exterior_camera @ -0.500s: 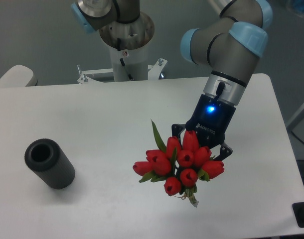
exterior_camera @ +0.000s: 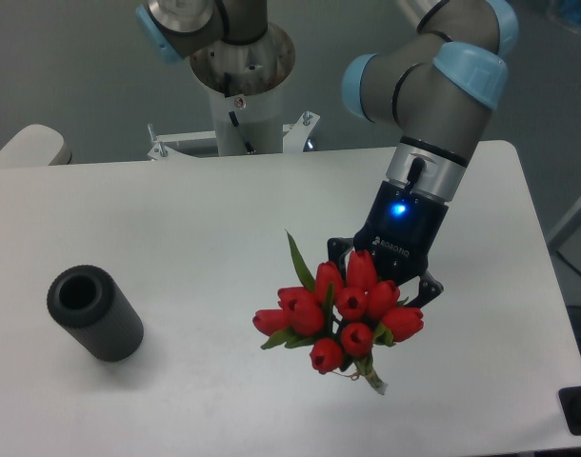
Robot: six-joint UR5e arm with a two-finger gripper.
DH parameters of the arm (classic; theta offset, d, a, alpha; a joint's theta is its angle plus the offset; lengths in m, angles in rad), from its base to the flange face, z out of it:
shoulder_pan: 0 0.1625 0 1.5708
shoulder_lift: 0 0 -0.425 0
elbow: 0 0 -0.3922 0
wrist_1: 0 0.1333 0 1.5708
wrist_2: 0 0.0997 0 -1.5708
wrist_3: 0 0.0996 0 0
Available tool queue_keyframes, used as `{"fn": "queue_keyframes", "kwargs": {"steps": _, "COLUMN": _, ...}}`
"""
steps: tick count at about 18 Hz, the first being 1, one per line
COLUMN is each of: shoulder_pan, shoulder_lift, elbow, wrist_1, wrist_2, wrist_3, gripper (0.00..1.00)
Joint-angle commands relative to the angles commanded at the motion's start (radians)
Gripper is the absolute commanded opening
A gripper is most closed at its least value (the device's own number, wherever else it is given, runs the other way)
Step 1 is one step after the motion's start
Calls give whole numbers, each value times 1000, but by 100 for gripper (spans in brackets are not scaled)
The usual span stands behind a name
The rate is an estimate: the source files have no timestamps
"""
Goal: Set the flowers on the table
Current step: 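Hold the red tulip bouquet in the gripper above the table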
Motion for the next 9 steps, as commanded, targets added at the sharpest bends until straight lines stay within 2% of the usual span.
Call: {"fn": "queue_keyframes", "kwargs": {"steps": 9, "shoulder_pan": -5, "shoulder_lift": 23, "elbow": -21, "wrist_1": -6, "wrist_2": 252, "wrist_3": 101, "gripper": 33}}
